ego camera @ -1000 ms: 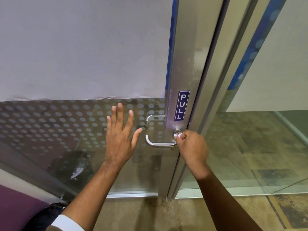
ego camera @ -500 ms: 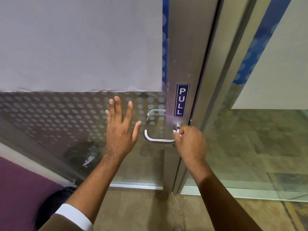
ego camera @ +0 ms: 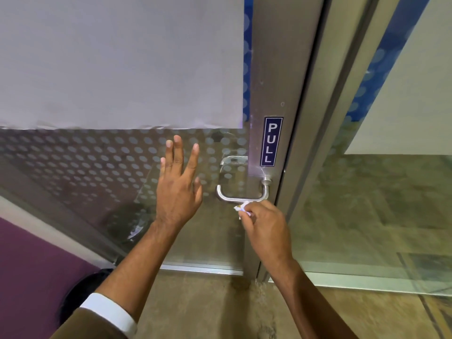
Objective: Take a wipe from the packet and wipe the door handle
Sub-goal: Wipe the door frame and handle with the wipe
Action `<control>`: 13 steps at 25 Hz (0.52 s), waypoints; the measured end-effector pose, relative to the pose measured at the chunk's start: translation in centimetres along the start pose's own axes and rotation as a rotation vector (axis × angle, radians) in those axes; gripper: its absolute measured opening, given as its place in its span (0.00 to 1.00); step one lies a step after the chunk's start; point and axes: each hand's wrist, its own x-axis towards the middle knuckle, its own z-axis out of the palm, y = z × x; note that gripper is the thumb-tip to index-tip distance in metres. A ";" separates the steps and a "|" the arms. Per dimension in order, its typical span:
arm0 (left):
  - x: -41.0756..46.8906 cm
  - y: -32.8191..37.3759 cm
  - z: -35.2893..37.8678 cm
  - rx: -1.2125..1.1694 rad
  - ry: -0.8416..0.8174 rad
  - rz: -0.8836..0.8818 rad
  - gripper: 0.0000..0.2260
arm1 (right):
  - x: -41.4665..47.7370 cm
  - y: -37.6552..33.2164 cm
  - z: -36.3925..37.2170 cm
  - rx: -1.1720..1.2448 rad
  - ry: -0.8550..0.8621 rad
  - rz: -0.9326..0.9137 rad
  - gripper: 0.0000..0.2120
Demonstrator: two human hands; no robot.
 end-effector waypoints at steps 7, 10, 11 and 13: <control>-5.3 -5.3 -3.4 0.059 -0.120 0.035 0.39 | -3.3 -2.3 4.1 0.536 -0.063 0.349 0.05; -10.6 -8.6 -3.9 0.068 -0.217 -0.023 0.39 | -5.2 -4.0 6.4 0.605 -0.105 0.421 0.06; -12.3 -9.7 -4.1 0.073 -0.245 -0.038 0.39 | -5.9 -4.7 7.3 0.621 -0.128 0.444 0.06; -15.9 -11.9 -4.5 0.082 -0.293 -0.072 0.37 | -7.5 -6.1 9.5 0.636 -0.187 0.496 0.05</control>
